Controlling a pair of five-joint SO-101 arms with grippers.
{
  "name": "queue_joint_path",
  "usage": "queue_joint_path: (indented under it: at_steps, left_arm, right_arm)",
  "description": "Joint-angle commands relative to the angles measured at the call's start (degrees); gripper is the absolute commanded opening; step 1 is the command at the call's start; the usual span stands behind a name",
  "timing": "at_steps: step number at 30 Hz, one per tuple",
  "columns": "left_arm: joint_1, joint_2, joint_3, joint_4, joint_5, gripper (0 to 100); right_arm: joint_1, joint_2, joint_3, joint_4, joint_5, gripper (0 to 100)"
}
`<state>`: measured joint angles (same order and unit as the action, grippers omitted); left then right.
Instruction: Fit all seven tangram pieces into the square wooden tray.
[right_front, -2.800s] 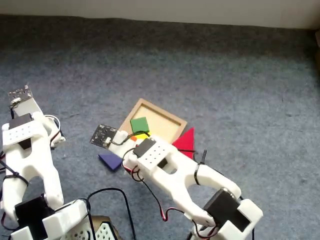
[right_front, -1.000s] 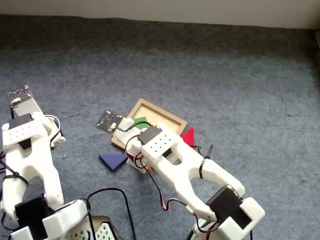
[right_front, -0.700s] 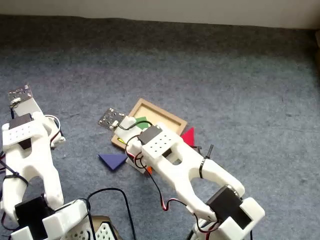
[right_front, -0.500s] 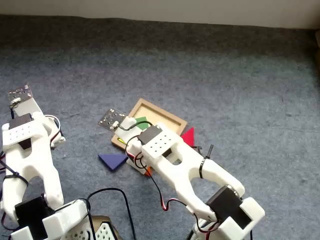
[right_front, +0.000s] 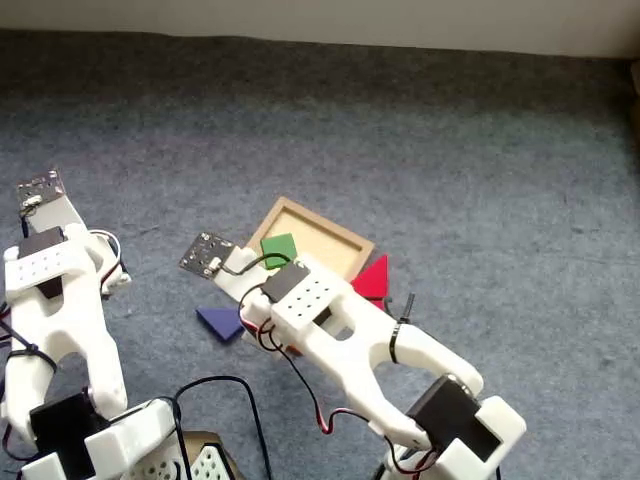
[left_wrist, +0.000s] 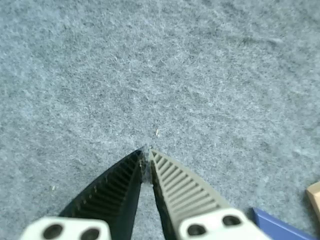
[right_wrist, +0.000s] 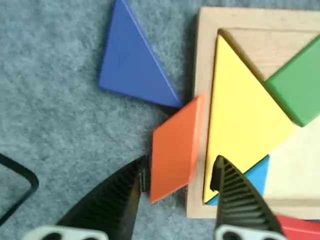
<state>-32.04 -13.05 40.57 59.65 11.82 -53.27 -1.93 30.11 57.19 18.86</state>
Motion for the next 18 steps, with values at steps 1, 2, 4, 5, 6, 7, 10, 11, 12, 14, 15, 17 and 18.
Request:
queue_joint_path:
  at_steps: [1,2,4,5,6,7,10,11,12,14,15,17,18]
  left_arm:
    - [0.6,-2.0,-0.1,-0.8,-0.5,1]
    - [0.6,-2.0,-0.1,-0.8,-0.5,1]
    - [0.6,-2.0,-0.1,-0.8,-0.5,1]
    - [0.6,-2.0,-0.1,-0.8,-0.5,1]
    - [0.6,-2.0,-0.1,-0.8,-0.5,1]
    - [0.6,-2.0,-0.1,-0.8,-0.5,1]
    - [0.5,-2.0,-0.1,-0.8,-0.5,1]
    - [0.5,-2.0,-0.1,-0.8,-0.5,1]
    - [0.5,-2.0,-0.1,-0.8,-0.5,1]
    - [0.5,-2.0,-0.1,-0.8,-0.5,1]
    - [0.5,-2.0,-0.1,-0.8,-0.5,1]
    - [0.5,-2.0,-0.1,-0.8,-0.5,1]
    - [0.5,-2.0,-0.1,-0.8,-0.5,1]
  right_arm:
    - [-0.7,-0.9,-2.1,-0.9,-0.7,19.8]
    - [-0.7,0.0,-1.8,-1.6,-0.7,19.8]
    - [-1.2,2.6,-1.7,-2.8,-0.7,19.8]
    - [-1.2,4.1,-1.8,-2.6,-0.7,19.8]
    - [-1.2,5.4,-1.8,-2.2,-0.7,19.5]
    - [-1.2,6.5,-1.8,-1.3,-0.7,18.2]
    - [-1.2,6.1,-1.9,-0.6,-0.4,11.1]
    - [-1.2,5.6,-1.9,-0.6,-0.4,8.7]
    - [-1.2,5.1,-1.9,-0.5,-0.4,6.8]
    - [-1.2,4.1,-1.8,-0.5,-0.4,3.9]
    - [-1.2,3.6,-1.8,-0.5,-0.4,3.6]
    - [-1.2,3.5,-1.7,-0.4,-0.4,3.6]
    - [-1.2,3.4,-1.6,-0.3,-0.4,3.6]
